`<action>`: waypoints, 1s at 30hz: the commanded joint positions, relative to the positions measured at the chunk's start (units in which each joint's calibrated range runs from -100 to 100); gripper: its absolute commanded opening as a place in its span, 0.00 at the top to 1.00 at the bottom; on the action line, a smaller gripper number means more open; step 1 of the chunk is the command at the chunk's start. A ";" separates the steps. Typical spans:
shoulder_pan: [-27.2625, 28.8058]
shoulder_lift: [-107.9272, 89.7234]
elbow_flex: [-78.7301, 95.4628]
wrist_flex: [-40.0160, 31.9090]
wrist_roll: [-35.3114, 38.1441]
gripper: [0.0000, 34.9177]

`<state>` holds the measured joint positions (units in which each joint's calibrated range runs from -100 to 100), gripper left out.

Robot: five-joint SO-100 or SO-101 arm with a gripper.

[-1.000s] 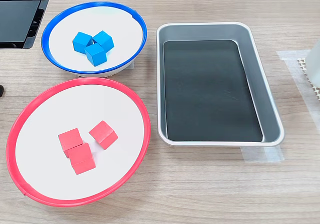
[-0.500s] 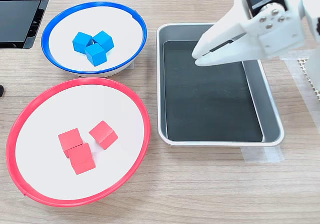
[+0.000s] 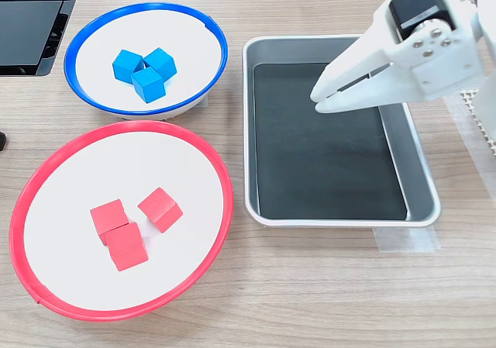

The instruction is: Move six blocks from tray to matching dishes

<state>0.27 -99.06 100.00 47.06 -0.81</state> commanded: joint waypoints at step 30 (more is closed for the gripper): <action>1.10 0.00 0.00 0.36 -0.24 0.99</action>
<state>1.68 -98.81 100.00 47.31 -1.25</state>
